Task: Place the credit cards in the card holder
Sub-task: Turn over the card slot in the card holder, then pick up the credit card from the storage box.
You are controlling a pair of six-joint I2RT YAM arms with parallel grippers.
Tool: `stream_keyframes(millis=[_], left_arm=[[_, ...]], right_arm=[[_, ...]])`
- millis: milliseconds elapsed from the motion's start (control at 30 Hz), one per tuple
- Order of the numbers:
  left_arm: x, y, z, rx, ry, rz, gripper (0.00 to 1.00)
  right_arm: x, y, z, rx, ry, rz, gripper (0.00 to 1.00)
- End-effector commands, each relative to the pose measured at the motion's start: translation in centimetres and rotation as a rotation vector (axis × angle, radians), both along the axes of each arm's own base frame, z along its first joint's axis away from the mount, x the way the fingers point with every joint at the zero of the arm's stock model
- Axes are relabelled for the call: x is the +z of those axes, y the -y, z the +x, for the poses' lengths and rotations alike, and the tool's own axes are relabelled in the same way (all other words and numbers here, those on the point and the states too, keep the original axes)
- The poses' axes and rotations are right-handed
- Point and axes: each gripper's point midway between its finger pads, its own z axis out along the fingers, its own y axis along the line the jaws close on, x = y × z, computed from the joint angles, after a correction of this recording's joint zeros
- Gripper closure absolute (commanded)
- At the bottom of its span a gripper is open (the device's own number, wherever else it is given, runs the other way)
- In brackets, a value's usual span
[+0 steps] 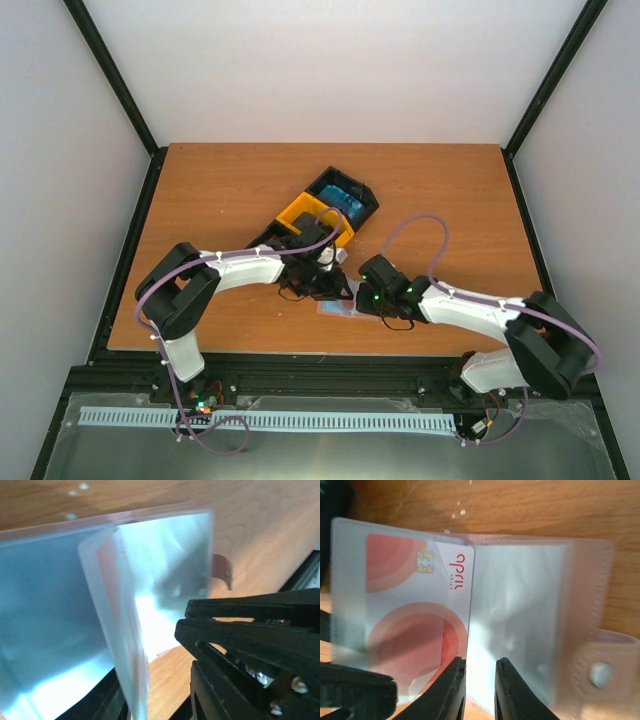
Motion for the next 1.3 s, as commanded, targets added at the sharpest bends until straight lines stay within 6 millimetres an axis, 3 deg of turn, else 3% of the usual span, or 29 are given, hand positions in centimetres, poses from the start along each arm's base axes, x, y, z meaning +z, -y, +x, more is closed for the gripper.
stream_keyframes(millis=[0,100,267,533,667,800,967,1133,1267], left_arm=[[3.8,2.6,0.6,-0.085,0.062,-0.169,0.66],[4.6,3.9,0.8,-0.112,0.057,-0.217,0.65],[3.9,6.0,1.1,-0.162,0.065,-0.19,0.63],[0.4,6.7,0.5,-0.187,0.032,-0.104,0.61],[2.6,6.7,1.5,-0.165,0.132,-0.107,0.62],[7.1,6.6,3.4,-0.137,0.282,-0.117,0.57],[10.6,4.0,5.6,-0.066,0.451,0.001,0.41],[11.6,-1.4,7.5,0.003,0.528,0.181,0.32],[12.4,-5.2,8.9,0.08,0.544,0.21,0.29]], right_arm=[[1.7,3.2,0.1,-0.109,0.061,-0.071,0.8],[3.4,4.6,0.2,-0.154,0.096,-0.093,0.78],[6.9,6.9,0.9,-0.233,0.184,-0.1,0.75],[8.2,8.8,0.3,-0.278,0.214,-0.094,0.75],[8.9,8.3,0.2,-0.242,0.232,-0.061,0.74],[10.2,7.4,0.5,-0.215,0.268,-0.004,0.73],[11.4,6.1,1.2,-0.167,0.297,0.027,0.69],[11.2,4.0,1.6,-0.084,0.279,0.05,0.64],[10.8,2.6,2.5,-0.067,0.26,0.058,0.58]])
